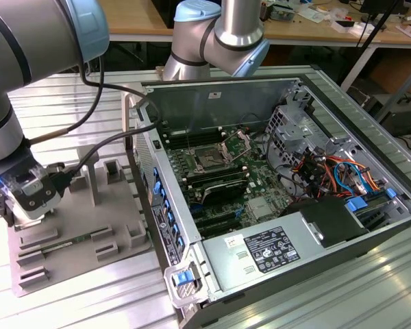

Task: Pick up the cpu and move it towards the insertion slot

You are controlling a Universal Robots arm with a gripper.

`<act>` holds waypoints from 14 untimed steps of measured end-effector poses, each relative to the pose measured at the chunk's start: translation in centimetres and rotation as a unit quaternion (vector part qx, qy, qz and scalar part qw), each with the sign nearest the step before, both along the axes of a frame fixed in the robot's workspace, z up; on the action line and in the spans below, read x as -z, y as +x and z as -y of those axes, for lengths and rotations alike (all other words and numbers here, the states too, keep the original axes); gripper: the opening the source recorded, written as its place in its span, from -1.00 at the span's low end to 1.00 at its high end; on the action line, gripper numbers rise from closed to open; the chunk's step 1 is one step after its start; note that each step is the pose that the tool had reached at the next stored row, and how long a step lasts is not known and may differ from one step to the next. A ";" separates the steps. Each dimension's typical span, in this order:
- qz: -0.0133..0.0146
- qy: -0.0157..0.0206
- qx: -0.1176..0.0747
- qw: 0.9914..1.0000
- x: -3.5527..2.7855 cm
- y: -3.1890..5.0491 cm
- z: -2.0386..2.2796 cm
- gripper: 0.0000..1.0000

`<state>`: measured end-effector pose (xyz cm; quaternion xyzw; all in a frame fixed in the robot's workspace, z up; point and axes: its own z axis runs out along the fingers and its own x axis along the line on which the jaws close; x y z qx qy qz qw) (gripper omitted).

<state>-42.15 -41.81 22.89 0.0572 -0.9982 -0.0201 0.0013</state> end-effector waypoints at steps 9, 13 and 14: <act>0.000 0.000 0.000 1.000 -0.30 0.00 0.00 0.09; 0.000 0.000 0.000 1.000 -0.40 0.00 0.00 0.09; 0.000 0.000 0.000 1.000 -0.42 0.00 0.00 0.09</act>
